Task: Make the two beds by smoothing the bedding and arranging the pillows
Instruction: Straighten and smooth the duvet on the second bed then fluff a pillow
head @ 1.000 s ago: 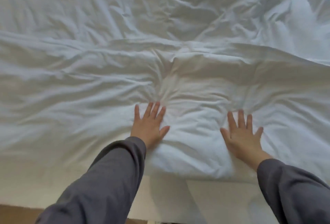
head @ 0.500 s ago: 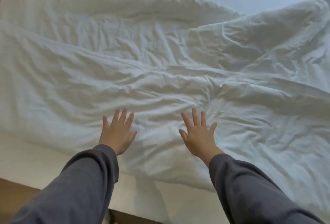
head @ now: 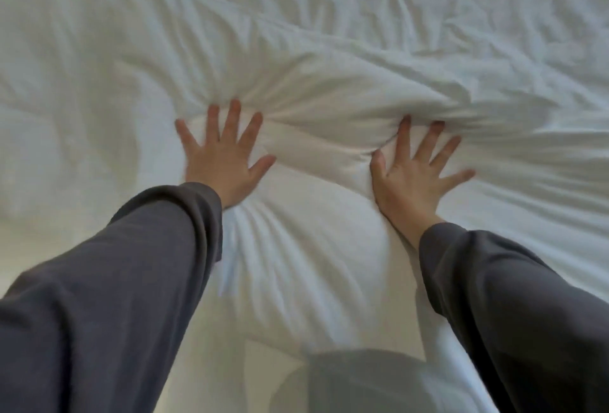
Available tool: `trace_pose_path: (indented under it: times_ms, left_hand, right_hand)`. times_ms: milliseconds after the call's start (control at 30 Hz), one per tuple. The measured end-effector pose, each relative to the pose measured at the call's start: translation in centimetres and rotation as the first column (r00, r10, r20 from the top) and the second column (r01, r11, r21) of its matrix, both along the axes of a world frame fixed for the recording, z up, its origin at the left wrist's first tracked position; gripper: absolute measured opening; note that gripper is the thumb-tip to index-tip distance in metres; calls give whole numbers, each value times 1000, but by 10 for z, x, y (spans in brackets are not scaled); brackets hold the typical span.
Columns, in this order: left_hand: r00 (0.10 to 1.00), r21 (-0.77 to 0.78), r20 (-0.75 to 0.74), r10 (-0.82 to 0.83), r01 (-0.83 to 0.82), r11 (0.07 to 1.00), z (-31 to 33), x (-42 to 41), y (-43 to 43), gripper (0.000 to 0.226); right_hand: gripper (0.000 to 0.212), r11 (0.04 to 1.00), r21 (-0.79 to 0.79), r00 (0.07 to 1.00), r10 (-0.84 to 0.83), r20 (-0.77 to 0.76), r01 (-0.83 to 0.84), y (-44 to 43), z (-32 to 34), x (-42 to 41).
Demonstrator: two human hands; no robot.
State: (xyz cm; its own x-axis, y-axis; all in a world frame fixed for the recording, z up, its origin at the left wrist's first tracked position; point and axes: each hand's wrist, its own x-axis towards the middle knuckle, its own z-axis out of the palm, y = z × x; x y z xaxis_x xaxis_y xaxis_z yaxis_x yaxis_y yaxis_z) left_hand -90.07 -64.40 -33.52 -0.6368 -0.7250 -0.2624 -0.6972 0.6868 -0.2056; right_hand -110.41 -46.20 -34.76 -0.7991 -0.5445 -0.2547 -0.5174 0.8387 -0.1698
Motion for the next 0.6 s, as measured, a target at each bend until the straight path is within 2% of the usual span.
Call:
trace_pose_path:
  times_ms: [100, 233, 367, 467, 533, 567, 600]
  left_hand:
    - [980, -26, -17, 198, -198, 980, -10, 69, -73, 76]
    - [945, -40, -36, 324, -325, 945, -14, 135, -128, 74]
    - [906, -71, -42, 421, -423, 903, -17, 185, -147, 71]
    - [859, -58, -44, 509, -511, 858, -13, 209, -143, 72]
    - [774, -19, -134, 619, -626, 780, -9, 218, -127, 72]
    - [685, 30, -220, 694, -707, 707, -7, 223, -115, 74]
    - [550, 104, -333, 765, -785, 610, -4, 229, -103, 78]
  right_hand:
    - [70, 983, -62, 984, 169, -65, -173, -93, -12, 59]
    - [69, 898, -98, 901, 420, -106, -430, -187, -19, 146]
    - [69, 754, -60, 755, 647, -105, -654, -226, -26, 209]
    - [70, 715, -29, 716, 697, -50, -698, -228, -27, 208]
    - [72, 698, -7, 698, 716, 6, -716, -228, -21, 201]
    - [72, 689, 3, 689, 724, 28, -725, -225, -17, 199]
    - [73, 681, 9, 681, 731, 36, -732, -220, -13, 198]
